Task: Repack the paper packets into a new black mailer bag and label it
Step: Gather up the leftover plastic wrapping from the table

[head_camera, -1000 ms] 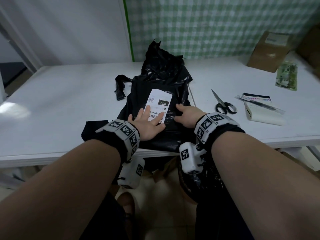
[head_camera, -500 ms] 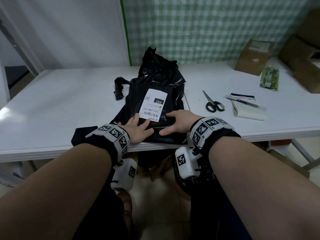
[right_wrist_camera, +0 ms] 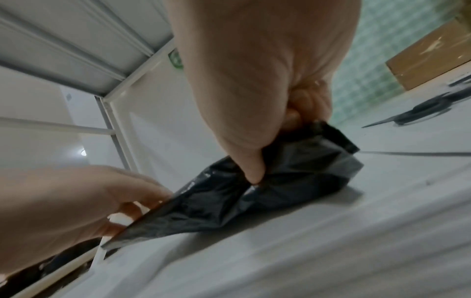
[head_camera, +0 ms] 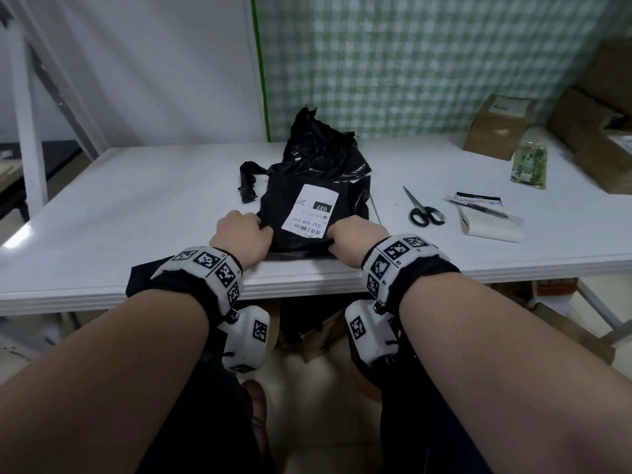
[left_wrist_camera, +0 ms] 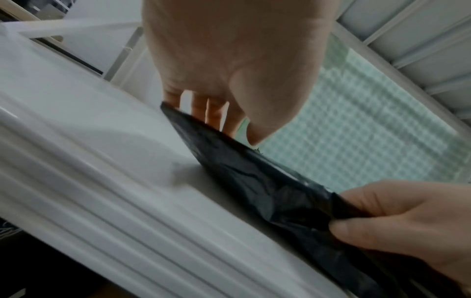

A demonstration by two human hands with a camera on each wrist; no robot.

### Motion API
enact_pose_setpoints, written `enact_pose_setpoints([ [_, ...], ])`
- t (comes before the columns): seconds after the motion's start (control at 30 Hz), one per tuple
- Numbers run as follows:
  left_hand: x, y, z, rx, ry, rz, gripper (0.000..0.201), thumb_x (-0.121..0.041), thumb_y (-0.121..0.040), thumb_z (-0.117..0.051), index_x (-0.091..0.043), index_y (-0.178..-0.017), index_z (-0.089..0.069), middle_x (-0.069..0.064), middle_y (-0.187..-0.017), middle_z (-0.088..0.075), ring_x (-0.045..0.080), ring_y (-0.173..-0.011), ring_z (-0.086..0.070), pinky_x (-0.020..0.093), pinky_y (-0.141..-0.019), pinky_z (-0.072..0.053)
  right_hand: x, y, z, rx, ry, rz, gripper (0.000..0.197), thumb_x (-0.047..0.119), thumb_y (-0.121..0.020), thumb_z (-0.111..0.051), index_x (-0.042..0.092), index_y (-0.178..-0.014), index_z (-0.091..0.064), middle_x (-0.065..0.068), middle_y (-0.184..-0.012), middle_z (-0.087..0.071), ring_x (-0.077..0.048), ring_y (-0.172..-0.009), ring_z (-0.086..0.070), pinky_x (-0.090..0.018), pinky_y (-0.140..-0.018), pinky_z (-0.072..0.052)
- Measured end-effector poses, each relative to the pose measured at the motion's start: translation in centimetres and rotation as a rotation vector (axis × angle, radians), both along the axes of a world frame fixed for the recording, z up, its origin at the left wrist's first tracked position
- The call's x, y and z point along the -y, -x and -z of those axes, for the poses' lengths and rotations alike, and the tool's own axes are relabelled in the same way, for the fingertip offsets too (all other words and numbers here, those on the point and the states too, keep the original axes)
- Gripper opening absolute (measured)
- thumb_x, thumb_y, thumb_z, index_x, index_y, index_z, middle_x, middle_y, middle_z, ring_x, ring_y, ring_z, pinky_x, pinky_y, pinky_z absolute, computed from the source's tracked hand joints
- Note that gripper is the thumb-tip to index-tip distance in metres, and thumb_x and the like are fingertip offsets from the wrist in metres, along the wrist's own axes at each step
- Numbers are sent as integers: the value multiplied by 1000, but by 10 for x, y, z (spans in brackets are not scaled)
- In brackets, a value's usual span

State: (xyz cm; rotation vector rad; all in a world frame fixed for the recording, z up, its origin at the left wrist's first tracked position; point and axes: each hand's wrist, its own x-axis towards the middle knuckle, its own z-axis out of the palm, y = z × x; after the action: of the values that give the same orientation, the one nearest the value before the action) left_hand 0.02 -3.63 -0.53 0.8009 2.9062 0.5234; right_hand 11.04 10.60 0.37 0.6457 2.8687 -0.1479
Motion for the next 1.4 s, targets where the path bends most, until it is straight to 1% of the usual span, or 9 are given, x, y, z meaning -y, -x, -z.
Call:
enact_pose_setpoints([
  [0.2, 17, 8, -24, -167, -436, -283, 26, -15, -85, -44, -5, -107, -54, 19, -115, -53, 38, -110, -47, 43, -88, -41, -6, 11, -35, -252, 204, 121, 35, 4, -97, -32, -2, -119, -59, -17, -120, -59, -32, -116, -54, -35, -92, -43],
  [0.33, 15, 14, -31, -77, -590, -230, 25, -14, -84, -50, -5, -107, -51, 13, -103, -56, 32, -98, -51, 34, -80, -38, -4, 16, -64, -657, 847, 352, 29, 12, -98, -38, 18, -72, -49, 2, -72, -43, -11, -61, -45, -23, -54, -37],
  [0.4, 10, 11, -31, 176, -643, -90, 34, -16, -81, -62, -12, -113, -50, 5, -96, -54, 25, -91, -52, 32, -76, -40, -1, 19, -75, -802, 1114, 425, 29, 13, -98, -39, 18, -70, -46, 1, -64, -40, -8, -44, -38, -20, -40, -26],
  [0.53, 2, 0, -30, 651, -602, 260, 88, -35, -60, -83, -27, -135, -40, -4, -126, -54, 16, -112, -54, 32, -91, -44, 9, 17, -97, -919, 1424, 398, 28, 17, -99, -39, 21, -72, -48, 2, -59, -38, -4, -28, -27, -15, -29, -18],
  [0.63, -7, -4, -27, 609, -688, 273, 63, -32, -68, -80, -23, -125, -55, -1, -119, -65, 16, -111, -60, 36, -96, -47, 14, 17, -105, -922, 1498, 325, 25, 19, -100, -40, 19, -76, -48, 2, -61, -41, -4, -28, -30, -13, -30, -18],
  [0.77, -14, 4, -24, 434, -814, -4, 18, -16, -88, -58, -12, -104, -64, 12, -110, -67, 30, -104, -62, 46, -97, -48, 17, 21, -105, -920, 1459, 290, 23, 20, -99, -41, 21, -77, -48, 2, -64, -43, -4, -30, -30, -13, -32, -17],
  [1.03, -22, 16, -30, 685, -1013, -123, 24, -13, -98, -41, -9, -115, -57, 9, -96, -66, 25, -86, -65, 41, -86, -53, -1, 25, -96, -946, 1140, 254, 29, 52, -87, -56, 23, -84, -58, 4, -101, -70, 2, -38, -44, -14, -43, -28],
  [1.2, -41, 11, -26, 883, -1063, -198, 20, -9, -99, -37, -14, -104, -55, 6, -84, -63, 20, -72, -62, 37, -68, -56, -29, 27, -64, -1054, 776, 477, 12, 28, -81, -66, 20, -72, -63, 6, -80, -69, -8, -75, -60, -27, -73, -47],
  [1.4, -60, 14, -7, 1061, -935, -287, 18, -7, -97, -42, -8, -88, -57, 12, -81, -63, 26, -72, -61, 48, -88, -50, -54, 22, -28, -752, 591, 537, 12, 16, -81, -64, 26, -76, -60, 5, -90, -65, -18, -97, -63, -29, -89, -50],
])
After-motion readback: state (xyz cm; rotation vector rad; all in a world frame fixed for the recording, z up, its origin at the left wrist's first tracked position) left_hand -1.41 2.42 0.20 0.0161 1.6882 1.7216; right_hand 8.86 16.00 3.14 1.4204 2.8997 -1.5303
